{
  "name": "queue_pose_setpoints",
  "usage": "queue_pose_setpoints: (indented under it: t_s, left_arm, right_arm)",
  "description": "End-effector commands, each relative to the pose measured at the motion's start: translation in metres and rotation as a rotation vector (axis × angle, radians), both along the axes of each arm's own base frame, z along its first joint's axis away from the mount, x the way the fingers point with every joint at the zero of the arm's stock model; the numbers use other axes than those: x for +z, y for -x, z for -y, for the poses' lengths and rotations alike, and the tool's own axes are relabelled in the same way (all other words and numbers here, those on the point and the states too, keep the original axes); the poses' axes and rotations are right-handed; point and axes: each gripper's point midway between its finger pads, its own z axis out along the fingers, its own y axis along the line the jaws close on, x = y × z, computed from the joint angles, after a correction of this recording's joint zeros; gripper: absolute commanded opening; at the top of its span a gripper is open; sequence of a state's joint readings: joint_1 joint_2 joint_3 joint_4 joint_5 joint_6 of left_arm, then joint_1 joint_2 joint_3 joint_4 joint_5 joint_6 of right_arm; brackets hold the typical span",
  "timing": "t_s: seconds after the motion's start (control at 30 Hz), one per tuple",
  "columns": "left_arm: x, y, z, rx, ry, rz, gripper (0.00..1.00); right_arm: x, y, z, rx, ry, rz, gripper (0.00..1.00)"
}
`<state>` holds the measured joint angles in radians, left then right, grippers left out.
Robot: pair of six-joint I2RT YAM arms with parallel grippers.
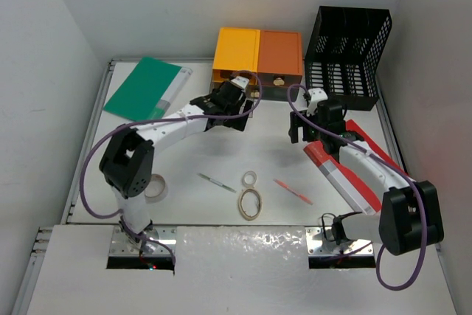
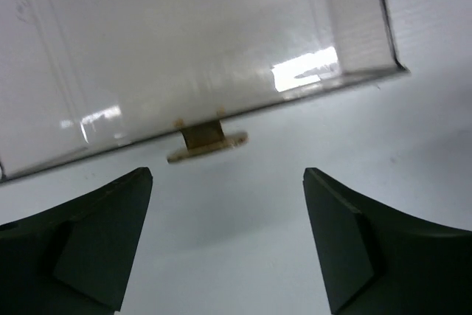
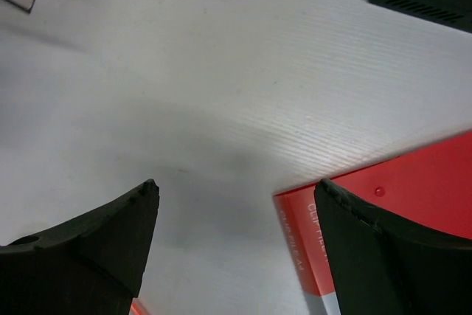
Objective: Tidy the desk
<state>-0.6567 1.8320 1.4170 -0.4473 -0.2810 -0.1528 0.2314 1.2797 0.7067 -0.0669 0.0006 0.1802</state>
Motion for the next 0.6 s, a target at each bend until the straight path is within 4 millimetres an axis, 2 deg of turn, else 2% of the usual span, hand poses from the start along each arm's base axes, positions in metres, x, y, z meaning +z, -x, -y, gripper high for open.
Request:
queue_pose_setpoints:
  t_s: [0.0, 0.1, 0.17, 0.2, 0.27, 0.33, 0.37, 0.4, 0.47, 0.5, 0.57]
  left_arm:
    - [0.038, 0.028, 0.012, -0.171, 0.072, 0.025, 0.83]
    - [0.048, 0.047, 0.008, -0.307, 0.051, 0.063, 0.91]
    - [0.053, 0.053, 0.001, -0.384, -0.001, 0.1, 0.91]
    - [0.052, 0.063, -0.004, -0.423, -0.01, 0.109, 0.9]
    - [0.05, 0.074, -0.009, -0.566, -0.075, 0.138, 0.85]
    - [0.04, 0.11, -0.002, -0.822, -0.064, 0.09, 0.84]
    - [0.023, 0.133, -0.014, -1.0, -0.145, 0.023, 0.84]
    - [0.015, 0.146, -0.015, -1.088, -0.144, -0.004, 0.85]
    - [0.0, 0.152, -0.022, -1.187, -0.211, -0.003, 0.83]
    - [-0.013, 0.158, -0.028, -1.225, -0.239, -0.023, 0.82]
    - [-0.025, 0.167, -0.031, -1.346, -0.293, -0.017, 0.79]
  right_arm:
    - [0.002, 0.011, -0.016, 0.082, -0.049, -0.06, 0.84]
    - [-0.001, 0.017, -0.014, 0.08, -0.046, -0.057, 0.85]
    - [-0.003, 0.02, -0.012, 0.074, -0.041, -0.058, 0.85]
    - [-0.003, 0.021, -0.011, 0.074, -0.04, -0.059, 0.85]
    - [-0.003, 0.022, -0.011, 0.076, -0.042, -0.058, 0.86]
    - [-0.004, 0.022, -0.013, 0.083, -0.048, -0.059, 0.86]
    - [-0.004, 0.022, -0.013, 0.08, -0.05, -0.057, 0.86]
    - [-0.004, 0.022, -0.014, 0.083, -0.053, -0.056, 0.86]
    - [-0.004, 0.022, -0.015, 0.088, -0.061, -0.057, 0.86]
    - [-0.003, 0.021, -0.016, 0.09, -0.062, -0.055, 0.86]
    - [-0.004, 0.023, -0.016, 0.094, -0.063, -0.062, 0.86]
